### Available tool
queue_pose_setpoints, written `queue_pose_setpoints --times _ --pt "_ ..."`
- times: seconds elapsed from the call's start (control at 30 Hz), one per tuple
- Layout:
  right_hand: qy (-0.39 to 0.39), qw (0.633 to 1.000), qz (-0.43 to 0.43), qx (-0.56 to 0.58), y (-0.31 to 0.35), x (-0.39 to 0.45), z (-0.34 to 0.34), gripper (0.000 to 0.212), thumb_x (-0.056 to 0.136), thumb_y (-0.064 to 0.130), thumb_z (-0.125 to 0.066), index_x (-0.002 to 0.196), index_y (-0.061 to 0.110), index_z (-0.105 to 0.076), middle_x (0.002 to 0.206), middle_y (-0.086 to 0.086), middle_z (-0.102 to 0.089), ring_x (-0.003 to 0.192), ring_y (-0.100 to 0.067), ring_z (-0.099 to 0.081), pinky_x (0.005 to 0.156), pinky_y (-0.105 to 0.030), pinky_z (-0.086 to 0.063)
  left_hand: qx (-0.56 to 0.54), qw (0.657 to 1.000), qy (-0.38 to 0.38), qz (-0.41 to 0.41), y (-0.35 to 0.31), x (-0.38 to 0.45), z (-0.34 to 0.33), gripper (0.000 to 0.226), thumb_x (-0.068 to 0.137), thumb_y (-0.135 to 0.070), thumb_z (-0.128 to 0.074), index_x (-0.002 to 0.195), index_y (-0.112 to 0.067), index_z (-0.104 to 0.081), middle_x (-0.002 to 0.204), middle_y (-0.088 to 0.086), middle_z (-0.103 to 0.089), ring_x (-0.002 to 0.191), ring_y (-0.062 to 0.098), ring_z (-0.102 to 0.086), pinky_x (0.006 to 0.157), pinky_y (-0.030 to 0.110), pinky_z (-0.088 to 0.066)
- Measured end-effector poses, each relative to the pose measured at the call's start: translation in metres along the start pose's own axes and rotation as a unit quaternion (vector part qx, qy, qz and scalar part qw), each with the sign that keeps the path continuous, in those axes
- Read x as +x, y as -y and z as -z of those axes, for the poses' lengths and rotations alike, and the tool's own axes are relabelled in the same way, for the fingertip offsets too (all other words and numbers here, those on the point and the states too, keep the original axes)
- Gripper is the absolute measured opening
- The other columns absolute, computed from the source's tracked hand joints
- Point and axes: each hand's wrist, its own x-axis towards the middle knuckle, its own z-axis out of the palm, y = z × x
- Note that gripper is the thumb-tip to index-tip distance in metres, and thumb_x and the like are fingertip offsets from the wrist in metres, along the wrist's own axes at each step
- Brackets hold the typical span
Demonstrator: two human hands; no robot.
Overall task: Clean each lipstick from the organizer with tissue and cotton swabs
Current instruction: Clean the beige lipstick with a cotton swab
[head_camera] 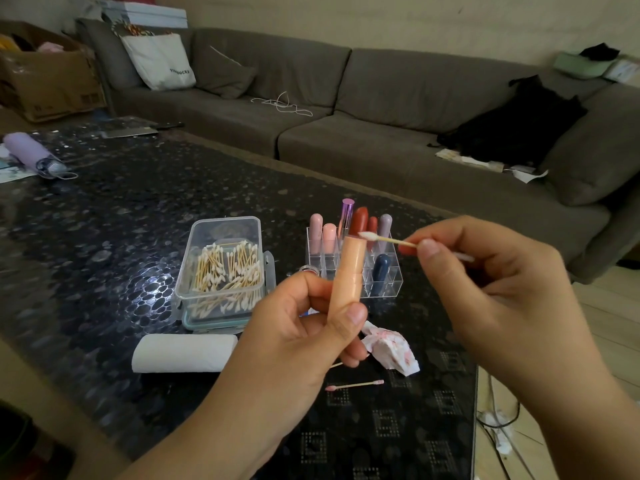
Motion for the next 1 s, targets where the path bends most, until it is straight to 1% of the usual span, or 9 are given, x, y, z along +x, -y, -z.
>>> queue_pose_setpoints --times 0.07,0.17,0.37,0.43,0.5,0.6,0.73,0.87,1.0 --pt "-0.001 1.0 0.004 -0.006 -0.0008 0.0001 -0.0002 0.018 0.088 0.035 -0.049 0.083 0.03 -0.065 0.062 -0.004 -0.056 0.046 -0.015 -0.049 0.037 -0.017 -0.038 0.004 1.0 0.0 0.0 -0.0005 -0.0003 -0.0004 0.032 0.063 -0.034 -0.064 0.086 -0.012 -0.061 0.062 0.003 -0.067 0.056 0.009 -0.062 0.055 0.014 -0.047" --pt "0.015 1.0 0.012 -0.022 -0.0024 -0.0004 -0.0024 0.017 0.088 0.034 -0.049 0.083 0.029 -0.065 0.061 -0.002 -0.055 0.047 -0.013 -0.047 0.042 -0.008 -0.033 0.008 1.0 -0.002 -0.001 -0.0006 -0.0006 -0.0004 0.032 0.064 -0.035 -0.064 0.087 -0.013 -0.061 0.062 0.003 -0.067 0.056 0.009 -0.062 0.055 0.014 -0.047" --pt "0.071 0.997 0.019 -0.022 -0.0016 -0.0015 -0.0051 0.018 0.085 0.031 -0.05 0.077 0.024 -0.065 0.059 0.002 -0.054 0.044 -0.005 -0.045 0.045 -0.003 -0.03 0.002 1.0 0.0 0.0 0.0004 -0.0003 -0.0002 0.032 0.063 -0.034 -0.065 0.086 -0.012 -0.061 0.061 0.004 -0.066 0.057 0.012 -0.062 0.057 0.017 -0.048" --pt "0.067 0.998 0.013 -0.011 -0.0014 -0.0011 -0.0039 0.018 0.084 0.031 -0.05 0.077 0.025 -0.065 0.058 0.002 -0.054 0.043 -0.004 -0.044 0.045 -0.003 -0.03 0.0 1.0 0.007 0.001 0.0001 -0.0008 -0.0006 0.032 0.063 -0.033 -0.065 0.087 -0.011 -0.061 0.061 0.004 -0.066 0.057 0.012 -0.062 0.057 0.018 -0.048" --pt "0.039 0.999 0.012 -0.004 -0.0008 -0.0008 -0.0018 0.018 0.085 0.032 -0.05 0.079 0.025 -0.066 0.059 -0.001 -0.053 0.043 -0.007 -0.044 0.043 -0.006 -0.03 0.002 1.0 0.007 -0.003 -0.0003 -0.0011 -0.0007 0.032 0.064 -0.033 -0.065 0.086 -0.011 -0.06 0.061 0.004 -0.066 0.057 0.011 -0.062 0.057 0.017 -0.048" --pt "0.013 1.0 0.013 -0.012 0.0002 -0.0003 -0.0006 0.018 0.088 0.034 -0.049 0.083 0.028 -0.066 0.06 -0.002 -0.054 0.046 -0.014 -0.048 0.038 -0.014 -0.036 0.007 1.0 0.0 -0.009 -0.0012 -0.0012 -0.0005 0.033 0.063 -0.034 -0.065 0.086 -0.012 -0.061 0.062 0.003 -0.066 0.057 0.011 -0.062 0.056 0.016 -0.048" --pt "0.029 0.999 0.022 -0.031 -0.0001 -0.0013 -0.0021 0.018 0.087 0.032 -0.049 0.083 0.027 -0.066 0.063 0.0 -0.056 0.046 -0.009 -0.047 0.043 -0.006 -0.032 0.012 1.0 -0.002 -0.01 -0.0007 -0.0012 -0.0002 0.033 0.062 -0.036 -0.065 0.085 -0.012 -0.061 0.062 0.002 -0.066 0.057 0.011 -0.063 0.057 0.018 -0.049" --pt "0.067 0.996 0.035 -0.04 0.0007 -0.0016 -0.0045 0.02 0.085 0.03 -0.05 0.077 0.021 -0.066 0.06 0.001 -0.054 0.045 -0.009 -0.047 0.044 -0.004 -0.032 0.012 1.0 -0.006 -0.009 0.0001 0.0 -0.0004 0.031 0.064 -0.032 -0.065 0.086 -0.011 -0.061 0.062 0.001 -0.066 0.056 0.012 -0.062 0.057 0.02 -0.049" --pt "0.04 0.998 0.032 -0.035 0.0011 -0.0005 -0.0022 0.019 0.086 0.03 -0.05 0.079 0.023 -0.066 0.062 -0.001 -0.055 0.048 -0.011 -0.049 0.044 -0.008 -0.033 0.025 1.0 -0.013 -0.014 -0.0003 -0.0006 -0.0009 0.028 0.064 -0.031 -0.066 0.085 -0.013 -0.06 0.062 -0.002 -0.066 0.055 0.009 -0.062 0.056 0.017 -0.049"
